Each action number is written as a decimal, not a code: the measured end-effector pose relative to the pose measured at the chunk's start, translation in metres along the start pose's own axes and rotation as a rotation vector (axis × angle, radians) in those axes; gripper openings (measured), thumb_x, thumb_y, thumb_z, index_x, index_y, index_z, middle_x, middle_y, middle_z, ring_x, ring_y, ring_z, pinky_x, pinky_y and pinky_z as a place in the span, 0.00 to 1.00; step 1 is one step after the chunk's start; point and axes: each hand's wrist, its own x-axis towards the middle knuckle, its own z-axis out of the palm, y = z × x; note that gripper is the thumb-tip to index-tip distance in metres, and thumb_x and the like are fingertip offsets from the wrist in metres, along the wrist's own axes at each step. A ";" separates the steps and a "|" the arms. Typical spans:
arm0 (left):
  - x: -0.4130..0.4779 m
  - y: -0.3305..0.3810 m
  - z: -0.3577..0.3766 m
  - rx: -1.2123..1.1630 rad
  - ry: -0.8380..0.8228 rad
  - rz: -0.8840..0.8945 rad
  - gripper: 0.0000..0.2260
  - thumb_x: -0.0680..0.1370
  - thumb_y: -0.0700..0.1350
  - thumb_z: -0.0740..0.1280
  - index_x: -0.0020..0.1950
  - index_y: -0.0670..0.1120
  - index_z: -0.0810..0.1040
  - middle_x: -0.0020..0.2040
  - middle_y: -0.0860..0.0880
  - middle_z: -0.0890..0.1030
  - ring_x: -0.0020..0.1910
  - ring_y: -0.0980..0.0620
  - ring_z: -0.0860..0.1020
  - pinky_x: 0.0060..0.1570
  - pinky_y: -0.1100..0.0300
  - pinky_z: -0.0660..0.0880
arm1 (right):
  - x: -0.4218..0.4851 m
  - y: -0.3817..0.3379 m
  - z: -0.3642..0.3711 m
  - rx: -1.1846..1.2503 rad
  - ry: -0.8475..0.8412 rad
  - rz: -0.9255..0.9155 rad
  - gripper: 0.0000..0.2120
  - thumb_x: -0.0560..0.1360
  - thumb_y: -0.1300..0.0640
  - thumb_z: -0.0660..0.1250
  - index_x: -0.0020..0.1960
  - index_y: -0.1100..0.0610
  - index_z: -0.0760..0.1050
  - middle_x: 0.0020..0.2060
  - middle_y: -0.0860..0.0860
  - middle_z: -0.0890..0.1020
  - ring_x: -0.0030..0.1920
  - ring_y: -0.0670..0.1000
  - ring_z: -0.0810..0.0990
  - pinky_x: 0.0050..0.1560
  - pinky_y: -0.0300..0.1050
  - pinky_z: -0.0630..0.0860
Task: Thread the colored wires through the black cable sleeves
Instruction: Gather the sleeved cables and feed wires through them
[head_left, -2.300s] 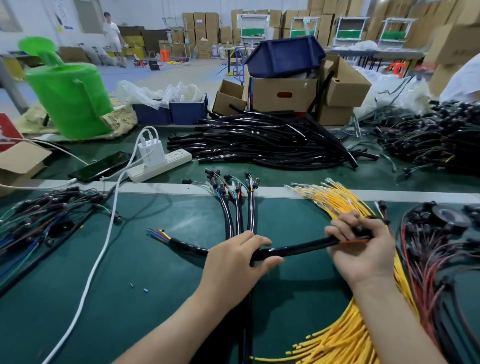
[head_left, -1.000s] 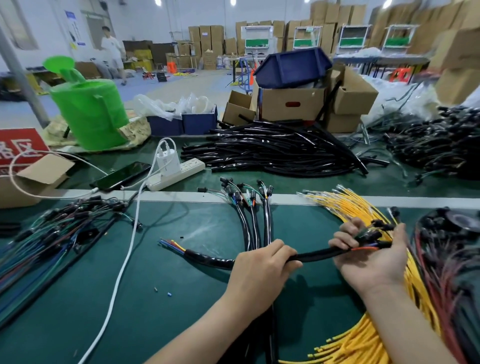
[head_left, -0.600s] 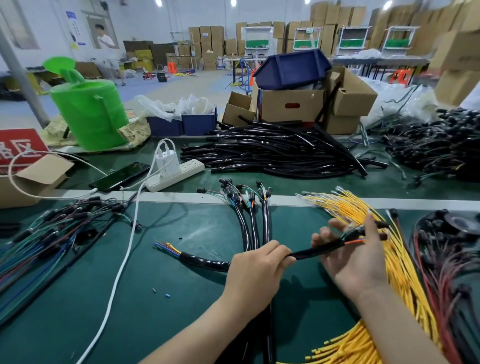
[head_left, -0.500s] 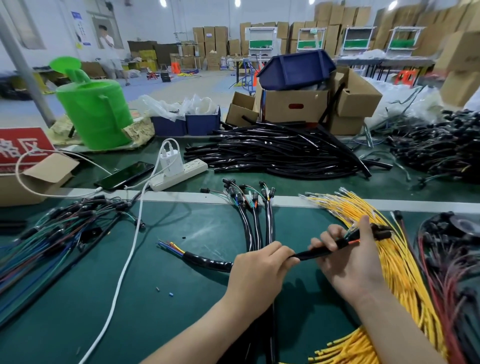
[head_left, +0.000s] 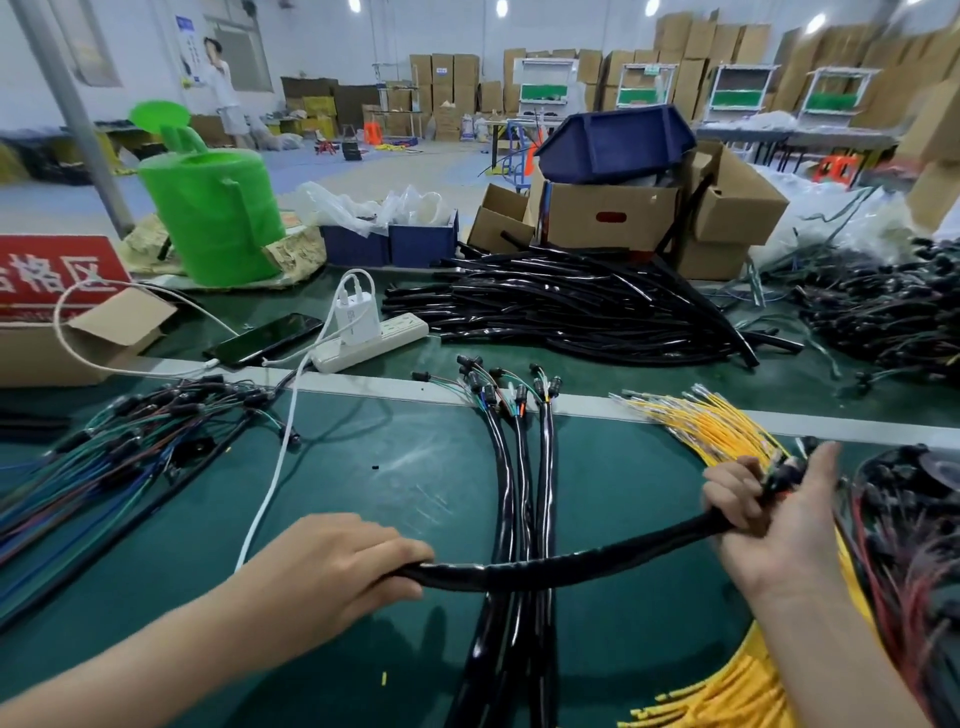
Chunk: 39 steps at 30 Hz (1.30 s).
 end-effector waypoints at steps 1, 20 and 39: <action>-0.005 0.002 -0.001 0.002 0.011 0.007 0.19 0.81 0.55 0.53 0.50 0.50 0.82 0.35 0.59 0.77 0.32 0.57 0.75 0.40 0.64 0.70 | -0.002 0.001 0.003 0.022 0.005 -0.001 0.26 0.70 0.31 0.61 0.36 0.55 0.64 0.25 0.46 0.62 0.21 0.43 0.59 0.18 0.33 0.55; 0.014 0.069 -0.010 0.056 0.230 -0.124 0.16 0.77 0.50 0.58 0.30 0.50 0.74 0.23 0.56 0.71 0.26 0.60 0.70 0.50 0.60 0.65 | 0.011 0.047 0.101 -0.584 -0.199 0.133 0.24 0.70 0.37 0.68 0.41 0.57 0.65 0.22 0.47 0.62 0.19 0.43 0.60 0.16 0.35 0.62; -0.076 -0.167 -0.015 0.311 -0.196 -1.058 0.12 0.78 0.49 0.65 0.58 0.46 0.77 0.56 0.45 0.74 0.55 0.42 0.74 0.51 0.49 0.74 | 0.003 0.118 0.014 -1.564 -0.335 -0.613 0.28 0.78 0.72 0.52 0.76 0.56 0.60 0.76 0.51 0.57 0.74 0.45 0.57 0.69 0.34 0.61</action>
